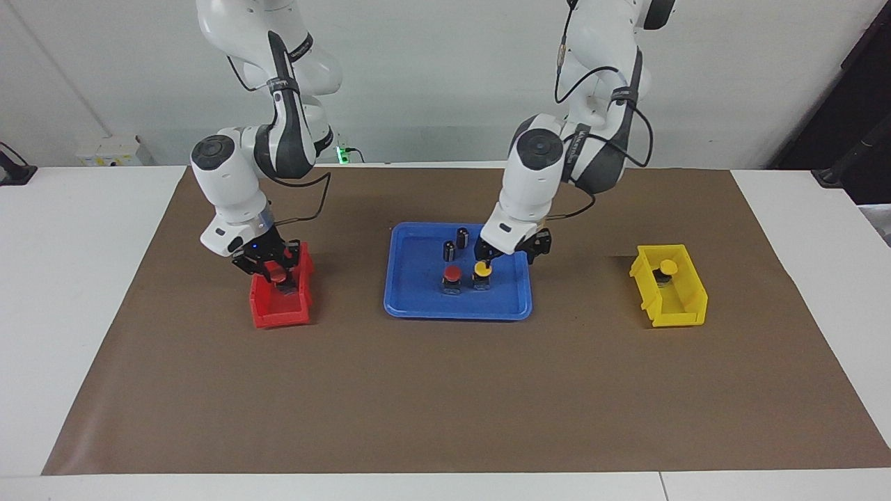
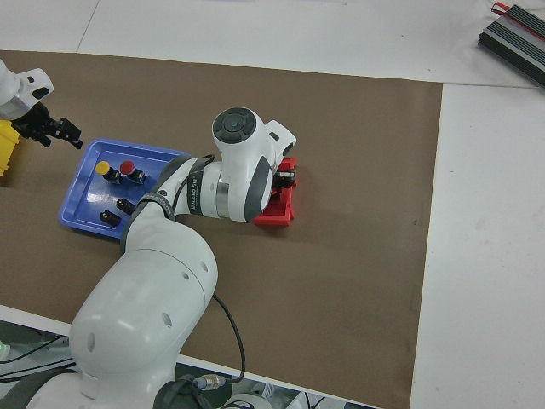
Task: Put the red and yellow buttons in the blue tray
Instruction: 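Release the yellow button and return the left gripper to the yellow holder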
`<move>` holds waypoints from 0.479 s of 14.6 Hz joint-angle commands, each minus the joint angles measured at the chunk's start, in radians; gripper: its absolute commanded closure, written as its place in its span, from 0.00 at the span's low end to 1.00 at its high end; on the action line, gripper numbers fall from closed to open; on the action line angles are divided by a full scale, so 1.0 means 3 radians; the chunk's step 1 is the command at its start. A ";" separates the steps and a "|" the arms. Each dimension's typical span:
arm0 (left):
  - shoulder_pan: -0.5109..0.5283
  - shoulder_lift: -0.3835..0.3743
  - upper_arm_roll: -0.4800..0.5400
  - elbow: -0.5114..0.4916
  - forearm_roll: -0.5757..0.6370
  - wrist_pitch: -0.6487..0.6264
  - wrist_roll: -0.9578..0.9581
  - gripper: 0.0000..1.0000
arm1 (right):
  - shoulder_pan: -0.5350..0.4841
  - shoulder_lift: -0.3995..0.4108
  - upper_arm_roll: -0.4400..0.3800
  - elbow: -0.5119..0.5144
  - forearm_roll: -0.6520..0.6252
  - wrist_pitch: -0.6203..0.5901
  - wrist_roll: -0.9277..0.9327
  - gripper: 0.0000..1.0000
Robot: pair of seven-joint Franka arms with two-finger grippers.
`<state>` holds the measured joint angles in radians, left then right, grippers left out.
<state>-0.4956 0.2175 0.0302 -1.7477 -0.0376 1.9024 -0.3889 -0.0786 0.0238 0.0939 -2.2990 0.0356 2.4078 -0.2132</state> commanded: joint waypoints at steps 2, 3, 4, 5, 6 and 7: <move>0.0638 -0.0173 0.0012 -0.0049 -0.0013 -0.0154 0.0789 0.00 | -0.0040 0.0073 0.0040 0.0594 0.0096 -0.0681 -0.0123 0.71; 0.0771 -0.0188 0.0002 -0.0044 0.0114 -0.0154 0.0922 0.00 | -0.0020 0.0135 0.0045 0.0850 0.0096 -0.0936 -0.0098 0.71; 0.0884 -0.0193 0.0002 -0.0055 0.0262 -0.0144 0.1019 0.00 | -0.0009 0.0211 0.0055 0.1100 0.0096 -0.1167 -0.0021 0.71; 0.0961 -0.0203 0.0012 -0.0115 0.0314 -0.0109 0.1036 0.00 | 0.0026 0.0263 0.0065 0.1295 0.0086 -0.1346 0.0091 0.71; 0.1129 -0.0239 0.0002 -0.0192 0.0315 -0.0032 0.1046 0.00 | 0.0153 0.0324 0.0065 0.1464 0.0060 -0.1480 0.0213 0.71; 0.1267 -0.0280 0.0002 -0.0334 0.0315 0.0125 0.1127 0.00 | 0.0230 0.0355 0.0065 0.1557 0.0045 -0.1537 0.0336 0.71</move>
<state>-0.1808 0.1768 0.0423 -1.7633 0.0331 1.8792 -0.0834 -0.0501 0.0618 0.1058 -1.9401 0.0368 2.0040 -0.1751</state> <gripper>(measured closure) 0.000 0.586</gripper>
